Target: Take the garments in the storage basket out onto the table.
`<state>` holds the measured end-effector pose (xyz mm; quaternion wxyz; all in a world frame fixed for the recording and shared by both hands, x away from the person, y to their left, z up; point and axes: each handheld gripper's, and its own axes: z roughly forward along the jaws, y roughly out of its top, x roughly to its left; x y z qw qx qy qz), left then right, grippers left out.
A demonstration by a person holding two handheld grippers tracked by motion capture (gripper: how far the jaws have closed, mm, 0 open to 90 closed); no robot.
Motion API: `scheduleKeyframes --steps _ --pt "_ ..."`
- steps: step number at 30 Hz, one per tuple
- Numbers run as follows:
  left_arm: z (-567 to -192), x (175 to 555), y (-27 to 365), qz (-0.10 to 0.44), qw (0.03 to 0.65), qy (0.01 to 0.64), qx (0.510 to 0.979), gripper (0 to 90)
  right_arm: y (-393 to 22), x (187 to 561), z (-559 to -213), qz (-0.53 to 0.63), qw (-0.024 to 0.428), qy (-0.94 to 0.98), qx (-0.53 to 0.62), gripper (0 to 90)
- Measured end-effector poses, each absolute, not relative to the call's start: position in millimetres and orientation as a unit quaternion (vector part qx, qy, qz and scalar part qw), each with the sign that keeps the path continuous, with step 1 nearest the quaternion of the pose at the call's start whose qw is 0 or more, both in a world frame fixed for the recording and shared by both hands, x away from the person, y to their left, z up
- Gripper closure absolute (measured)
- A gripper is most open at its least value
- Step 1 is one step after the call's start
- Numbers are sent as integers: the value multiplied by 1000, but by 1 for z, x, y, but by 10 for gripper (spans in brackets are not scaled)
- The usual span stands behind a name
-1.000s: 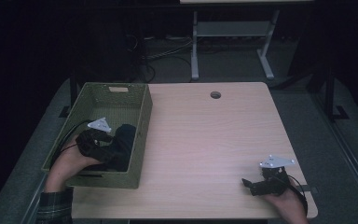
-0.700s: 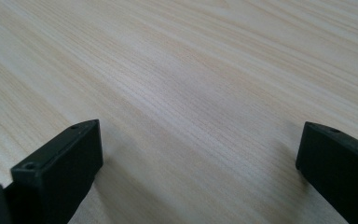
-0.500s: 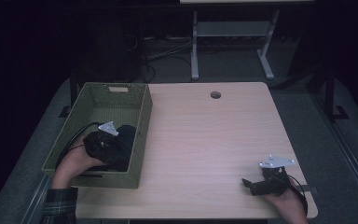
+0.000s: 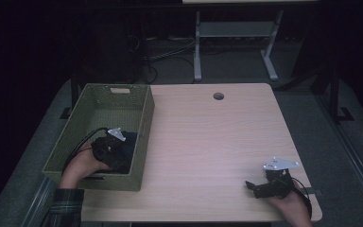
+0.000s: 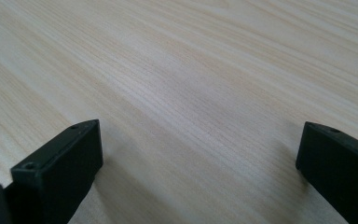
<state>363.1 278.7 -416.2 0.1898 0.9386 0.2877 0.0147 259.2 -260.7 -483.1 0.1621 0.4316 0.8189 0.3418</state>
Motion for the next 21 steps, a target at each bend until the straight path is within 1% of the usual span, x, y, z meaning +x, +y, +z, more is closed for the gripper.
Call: scheduleKeyframes --steps 3,4,5,7,10,14,17,19,21 --pt "-419 364 279 8 184 287 940 150 -261 259 -483 342 162 819 432 1" --pt "-420 364 280 5 180 284 942 172 -261 259 -483 342 162 819 432 1" --pt "-420 364 280 3 179 283 942 213 -261 259 -483 342 162 819 432 1" --pt "-420 364 280 -1 178 286 942 257 -261 259 -483 342 162 819 432 1" --pt "-420 364 281 -7 174 288 942 349 -261 259 -483 342 162 819 432 1" --pt "-419 363 281 -16 169 295 940 511 -261 259 -483 342 162 819 432 1" --pt "-419 365 281 -22 164 302 939 607 -261 259 -483 342 162 819 432 1" --pt "-418 366 282 -24 163 302 939 633 -261 259 -483 342 162 819 432 1" --pt "-418 367 281 -25 161 301 940 638 -261 259 -483 342 162 819 432 2"
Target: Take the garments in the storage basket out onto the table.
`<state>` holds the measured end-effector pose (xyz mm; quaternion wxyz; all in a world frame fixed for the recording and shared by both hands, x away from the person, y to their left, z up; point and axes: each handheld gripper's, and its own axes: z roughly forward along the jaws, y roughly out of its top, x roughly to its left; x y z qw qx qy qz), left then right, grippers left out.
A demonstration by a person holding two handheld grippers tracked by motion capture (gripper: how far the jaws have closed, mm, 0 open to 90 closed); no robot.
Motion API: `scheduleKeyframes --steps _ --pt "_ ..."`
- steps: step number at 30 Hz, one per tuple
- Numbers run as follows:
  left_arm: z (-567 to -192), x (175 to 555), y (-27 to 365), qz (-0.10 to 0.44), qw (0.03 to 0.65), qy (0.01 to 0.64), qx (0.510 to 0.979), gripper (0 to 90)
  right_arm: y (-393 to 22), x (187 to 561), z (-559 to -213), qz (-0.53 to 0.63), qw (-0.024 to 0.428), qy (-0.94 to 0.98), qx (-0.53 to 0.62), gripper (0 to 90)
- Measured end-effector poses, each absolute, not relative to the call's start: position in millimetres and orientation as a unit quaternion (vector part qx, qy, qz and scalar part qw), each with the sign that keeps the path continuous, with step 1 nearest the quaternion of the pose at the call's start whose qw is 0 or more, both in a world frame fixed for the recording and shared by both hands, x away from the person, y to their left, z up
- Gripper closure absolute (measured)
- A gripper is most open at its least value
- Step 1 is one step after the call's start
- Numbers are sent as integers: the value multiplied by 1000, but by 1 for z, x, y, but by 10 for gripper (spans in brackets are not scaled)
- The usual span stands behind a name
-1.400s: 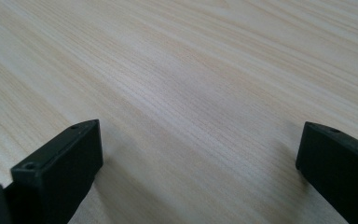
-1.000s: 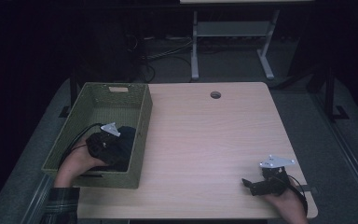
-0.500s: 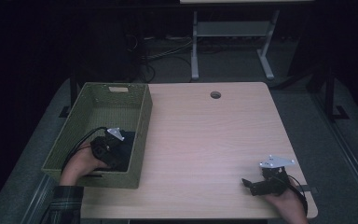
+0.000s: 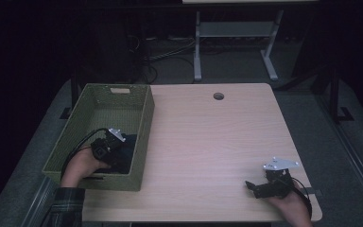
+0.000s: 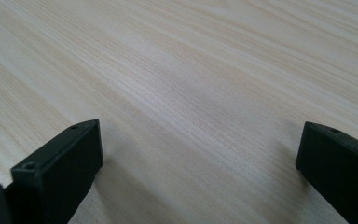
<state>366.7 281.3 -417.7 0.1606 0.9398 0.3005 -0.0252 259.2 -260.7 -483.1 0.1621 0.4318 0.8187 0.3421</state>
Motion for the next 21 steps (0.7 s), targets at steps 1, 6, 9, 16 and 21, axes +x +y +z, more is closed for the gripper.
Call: scheduleKeyframes --steps 1,6,9,16,21 --pt "-417 367 281 -26 159 297 941 639 -261 259 -483 342 162 819 432 2" --pt "-415 369 281 -28 158 301 940 639 -261 259 -483 342 162 819 432 2" --pt "-410 372 285 -27 166 325 931 641 -261 259 -483 342 162 819 432 2" --pt "-395 372 290 -14 169 329 929 646 -261 259 -483 342 163 818 432 2" --pt "-381 370 292 -3 173 334 927 647 -261 259 -483 342 163 818 432 2"
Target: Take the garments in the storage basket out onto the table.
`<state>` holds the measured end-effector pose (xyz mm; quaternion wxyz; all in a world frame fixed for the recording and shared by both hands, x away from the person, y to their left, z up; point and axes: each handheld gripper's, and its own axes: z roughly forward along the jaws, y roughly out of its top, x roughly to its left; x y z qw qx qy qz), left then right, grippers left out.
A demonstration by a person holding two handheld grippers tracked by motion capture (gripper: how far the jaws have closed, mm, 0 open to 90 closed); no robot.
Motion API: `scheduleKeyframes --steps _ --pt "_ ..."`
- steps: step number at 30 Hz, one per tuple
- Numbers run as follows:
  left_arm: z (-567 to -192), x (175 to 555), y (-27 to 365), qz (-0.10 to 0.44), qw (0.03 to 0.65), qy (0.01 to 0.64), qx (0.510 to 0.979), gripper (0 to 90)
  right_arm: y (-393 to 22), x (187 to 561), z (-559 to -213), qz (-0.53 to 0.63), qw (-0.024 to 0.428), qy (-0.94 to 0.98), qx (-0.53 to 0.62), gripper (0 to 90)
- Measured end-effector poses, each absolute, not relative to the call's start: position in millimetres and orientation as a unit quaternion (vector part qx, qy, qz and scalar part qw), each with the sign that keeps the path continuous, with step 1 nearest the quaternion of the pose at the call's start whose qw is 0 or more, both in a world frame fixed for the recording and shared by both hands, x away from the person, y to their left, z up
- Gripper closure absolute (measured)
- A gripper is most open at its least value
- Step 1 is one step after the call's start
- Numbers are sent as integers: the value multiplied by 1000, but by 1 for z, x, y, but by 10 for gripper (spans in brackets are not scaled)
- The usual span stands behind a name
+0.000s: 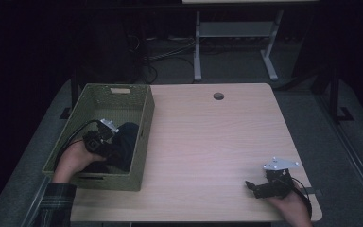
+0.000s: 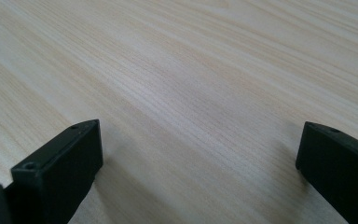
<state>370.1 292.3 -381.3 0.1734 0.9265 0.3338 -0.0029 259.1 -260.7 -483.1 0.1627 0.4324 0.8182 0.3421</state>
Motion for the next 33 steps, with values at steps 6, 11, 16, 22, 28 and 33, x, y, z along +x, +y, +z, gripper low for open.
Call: scheduleKeyframes --steps 6,11,16,22,28,33 --pt "-364 371 296 5 181 342 922 649 -261 259 -483 342 162 818 432 2" --pt "-348 369 300 16 182 343 921 651 -261 259 -483 342 163 818 432 2" --pt "-332 369 303 29 183 343 921 653 -261 259 -483 342 163 818 432 2" --pt "-312 369 307 34 190 342 920 655 -261 259 -483 342 163 818 433 2" --pt "-292 369 308 47 185 339 921 654 -261 259 -483 342 163 818 432 2" --pt "-276 369 307 50 190 337 921 654 -261 259 -483 342 162 818 432 2"
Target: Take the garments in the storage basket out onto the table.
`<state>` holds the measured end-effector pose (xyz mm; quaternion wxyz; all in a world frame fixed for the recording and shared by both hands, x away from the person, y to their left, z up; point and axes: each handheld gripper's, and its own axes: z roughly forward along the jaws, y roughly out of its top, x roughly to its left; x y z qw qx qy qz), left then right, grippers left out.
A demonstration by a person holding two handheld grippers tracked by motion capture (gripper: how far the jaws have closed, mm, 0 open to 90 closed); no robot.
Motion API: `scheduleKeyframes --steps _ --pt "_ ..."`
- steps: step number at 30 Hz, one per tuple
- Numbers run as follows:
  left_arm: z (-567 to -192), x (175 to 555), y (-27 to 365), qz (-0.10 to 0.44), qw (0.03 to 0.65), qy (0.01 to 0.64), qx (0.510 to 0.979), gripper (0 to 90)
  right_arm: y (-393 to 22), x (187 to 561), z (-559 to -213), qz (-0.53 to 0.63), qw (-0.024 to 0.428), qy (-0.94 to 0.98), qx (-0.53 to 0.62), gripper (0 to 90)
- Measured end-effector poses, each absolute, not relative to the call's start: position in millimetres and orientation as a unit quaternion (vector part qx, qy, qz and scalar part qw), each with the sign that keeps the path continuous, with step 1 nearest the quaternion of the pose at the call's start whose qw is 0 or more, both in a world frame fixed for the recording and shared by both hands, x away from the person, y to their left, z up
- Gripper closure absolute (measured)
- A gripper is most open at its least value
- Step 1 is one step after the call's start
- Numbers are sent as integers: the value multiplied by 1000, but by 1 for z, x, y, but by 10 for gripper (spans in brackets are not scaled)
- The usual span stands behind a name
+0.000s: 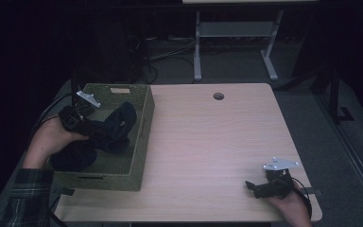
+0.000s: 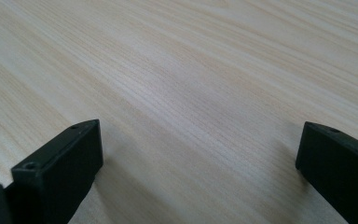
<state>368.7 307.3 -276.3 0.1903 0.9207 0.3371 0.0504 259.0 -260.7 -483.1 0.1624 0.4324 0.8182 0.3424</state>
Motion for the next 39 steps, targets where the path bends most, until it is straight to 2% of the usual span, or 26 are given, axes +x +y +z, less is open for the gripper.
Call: scheduleKeyframes --steps 11,39 --pt "-250 365 303 58 206 324 922 654 -261 259 -483 343 162 818 433 3" --pt "-229 371 252 60 230 288 928 654 -261 259 -483 341 165 815 438 2"
